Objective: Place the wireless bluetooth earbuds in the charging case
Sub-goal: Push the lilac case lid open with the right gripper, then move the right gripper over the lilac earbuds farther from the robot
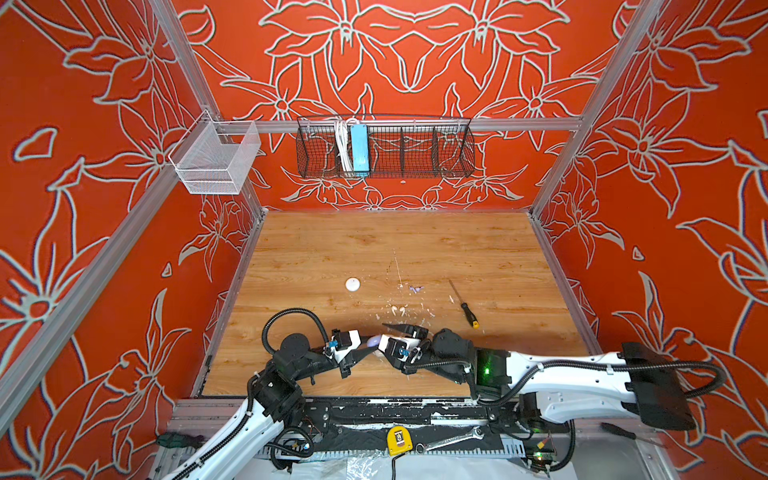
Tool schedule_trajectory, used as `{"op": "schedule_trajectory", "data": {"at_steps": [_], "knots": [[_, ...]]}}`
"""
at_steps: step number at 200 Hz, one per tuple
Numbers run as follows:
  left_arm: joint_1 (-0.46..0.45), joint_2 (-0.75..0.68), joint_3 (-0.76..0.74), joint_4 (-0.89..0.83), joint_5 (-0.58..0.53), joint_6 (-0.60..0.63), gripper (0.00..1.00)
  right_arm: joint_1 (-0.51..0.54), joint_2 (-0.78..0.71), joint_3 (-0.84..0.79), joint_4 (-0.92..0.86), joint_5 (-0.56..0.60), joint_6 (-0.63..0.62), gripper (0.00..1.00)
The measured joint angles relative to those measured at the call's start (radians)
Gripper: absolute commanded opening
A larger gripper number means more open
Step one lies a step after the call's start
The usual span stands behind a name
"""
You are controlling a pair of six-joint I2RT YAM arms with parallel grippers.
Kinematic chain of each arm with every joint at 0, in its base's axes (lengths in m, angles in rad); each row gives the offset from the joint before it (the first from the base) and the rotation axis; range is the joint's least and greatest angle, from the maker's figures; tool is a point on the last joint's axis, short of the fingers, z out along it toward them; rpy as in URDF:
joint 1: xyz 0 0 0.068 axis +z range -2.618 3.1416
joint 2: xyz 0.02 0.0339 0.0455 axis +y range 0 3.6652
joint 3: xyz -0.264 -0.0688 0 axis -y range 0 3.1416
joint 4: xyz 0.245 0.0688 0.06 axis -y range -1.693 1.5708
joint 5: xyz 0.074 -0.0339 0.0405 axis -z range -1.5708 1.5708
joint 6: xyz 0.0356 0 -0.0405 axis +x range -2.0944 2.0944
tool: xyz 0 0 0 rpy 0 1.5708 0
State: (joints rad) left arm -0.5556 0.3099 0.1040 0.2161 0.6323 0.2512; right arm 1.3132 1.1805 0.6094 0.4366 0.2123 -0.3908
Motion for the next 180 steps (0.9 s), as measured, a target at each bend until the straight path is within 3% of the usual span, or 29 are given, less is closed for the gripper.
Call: {"op": "schedule_trajectory", "data": {"at_steps": [91, 180], "knots": [[0.006, 0.006, 0.017, 0.002, -0.014, 0.0, 0.0, -0.017, -0.018, 0.0, 0.002, 0.002, -0.001, 0.45], [-0.002, 0.012, 0.02, -0.006, 0.057, -0.001, 0.0, -0.094, -0.044, 0.0, 0.031, 0.097, 0.037, 0.46]]}}
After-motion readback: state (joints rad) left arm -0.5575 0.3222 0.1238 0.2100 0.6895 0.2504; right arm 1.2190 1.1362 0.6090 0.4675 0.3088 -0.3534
